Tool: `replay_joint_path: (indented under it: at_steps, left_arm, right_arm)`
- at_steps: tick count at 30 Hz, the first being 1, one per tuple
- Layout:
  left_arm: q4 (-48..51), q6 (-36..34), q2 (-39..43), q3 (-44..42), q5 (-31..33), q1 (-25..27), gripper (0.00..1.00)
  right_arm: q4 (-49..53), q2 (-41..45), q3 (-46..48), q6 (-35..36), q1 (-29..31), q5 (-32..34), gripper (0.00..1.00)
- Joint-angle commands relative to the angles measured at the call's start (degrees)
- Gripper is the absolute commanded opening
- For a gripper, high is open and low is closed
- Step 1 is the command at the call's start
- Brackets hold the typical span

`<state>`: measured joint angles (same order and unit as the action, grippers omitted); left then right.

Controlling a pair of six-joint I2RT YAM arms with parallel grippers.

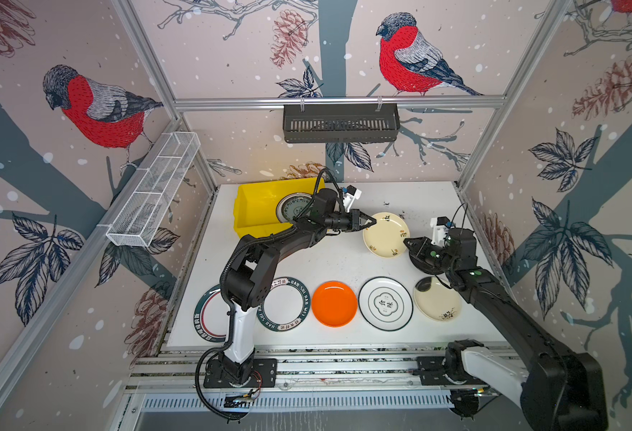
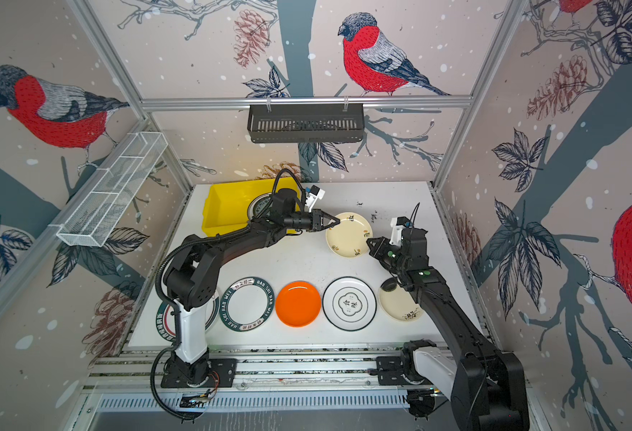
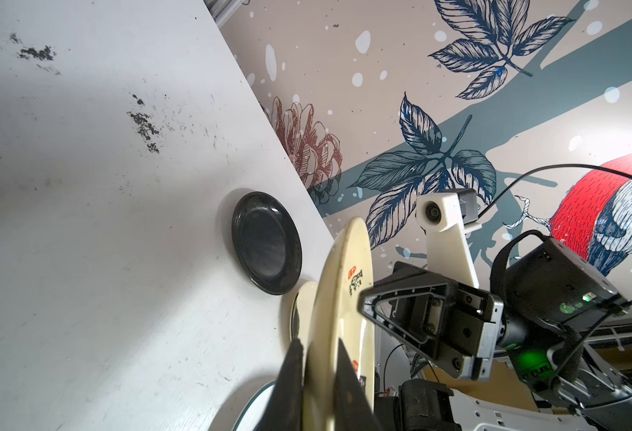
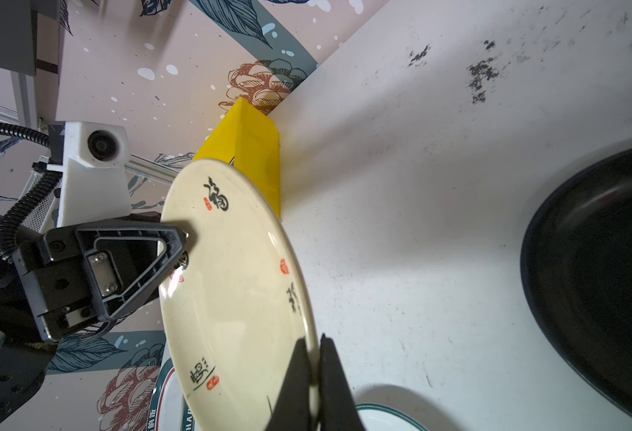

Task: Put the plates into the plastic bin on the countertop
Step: 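Close the left gripper on the upper rim of the held cream plate, then carry the cream plate into the yellow bin with left while right moves to black plate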

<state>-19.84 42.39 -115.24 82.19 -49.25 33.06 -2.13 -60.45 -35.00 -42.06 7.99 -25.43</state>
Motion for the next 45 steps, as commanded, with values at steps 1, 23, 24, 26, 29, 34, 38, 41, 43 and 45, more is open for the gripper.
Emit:
replay_joint_path:
  at_steps: [1, 23, 24, 26, 29, 34, 38, 41, 43, 45]
  left_arm:
    - [-1.0, 0.5, 0.0, 0.6, -0.1, 0.2, 0.13]
    - [2.0, -1.3, -0.2, 3.7, 0.3, -0.3, 0.00]
    - [2.7, -1.5, -0.1, 4.5, 0.5, -0.9, 0.00]
    - [2.7, -0.9, 0.6, 4.9, 1.5, -2.7, 0.00]
    - [1.5, -0.3, 2.4, 3.6, 3.0, -7.0, 0.00]
    - [9.6, -6.5, 5.4, 1.9, 8.7, -13.7, 0.00]
    - [9.2, -6.7, 7.8, -2.3, 12.3, -19.6, 0.00]
    - [4.6, -3.9, 8.6, -6.1, 12.0, -24.7, 0.00]
    - [3.1, -3.3, 9.2, -7.7, 13.7, -27.5, 0.00]
    - [4.2, -4.6, 8.7, -6.9, 15.7, -29.1, 0.00]
  right_arm:
    - [-2.4, 0.3, -0.1, 0.1, 0.1, -0.8, 0.05]
    - [-0.7, 1.4, -0.3, 2.1, 0.6, 0.7, 0.74]
    - [-0.1, 1.6, -0.3, 2.4, 0.6, 1.3, 0.79]
    - [1.2, 2.4, -0.3, 3.0, 0.6, 2.7, 0.83]
    - [2.8, 4.0, -0.4, 3.8, 0.6, 4.3, 0.88]
    - [4.8, 7.1, -0.2, 4.9, 0.5, 7.2, 0.93]
    - [4.8, 8.8, 0.5, 5.4, 0.4, 8.4, 0.94]
    - [5.1, 9.7, 0.8, 5.5, 0.2, 9.6, 0.94]
    - [7.0, 10.0, 0.2, 5.3, 0.1, 11.9, 0.94]
    - [9.2, 9.5, -0.9, 5.5, -0.4, 13.7, 0.94]
